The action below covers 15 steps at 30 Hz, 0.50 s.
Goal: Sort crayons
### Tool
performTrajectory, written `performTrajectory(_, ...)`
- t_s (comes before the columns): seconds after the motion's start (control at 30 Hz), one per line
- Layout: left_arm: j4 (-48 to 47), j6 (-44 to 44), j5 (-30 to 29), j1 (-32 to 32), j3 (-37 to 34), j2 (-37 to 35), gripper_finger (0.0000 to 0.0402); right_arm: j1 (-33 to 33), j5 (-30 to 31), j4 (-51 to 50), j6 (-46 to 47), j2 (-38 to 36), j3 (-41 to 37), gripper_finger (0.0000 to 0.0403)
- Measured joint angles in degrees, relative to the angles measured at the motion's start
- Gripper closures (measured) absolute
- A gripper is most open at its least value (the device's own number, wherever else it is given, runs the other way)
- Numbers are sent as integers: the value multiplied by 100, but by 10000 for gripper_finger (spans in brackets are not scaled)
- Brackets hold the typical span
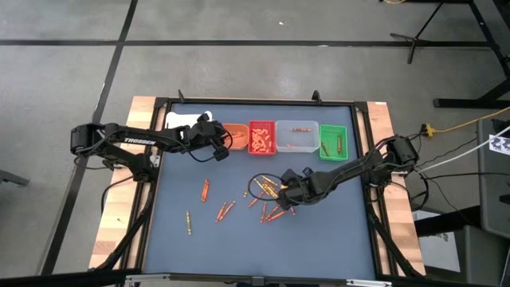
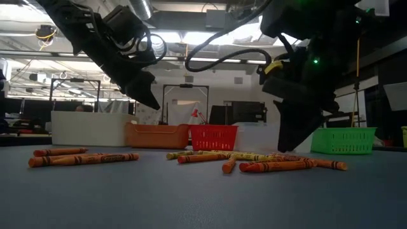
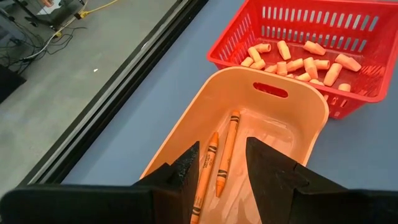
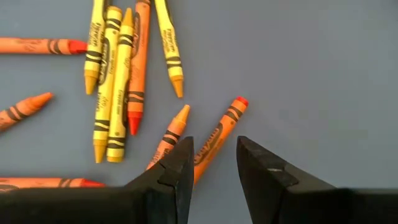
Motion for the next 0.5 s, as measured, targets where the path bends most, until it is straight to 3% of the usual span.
performTrajectory(0.5, -4, 2, 1, 2, 2, -1, 285, 4, -20, 164, 1, 284, 11, 283)
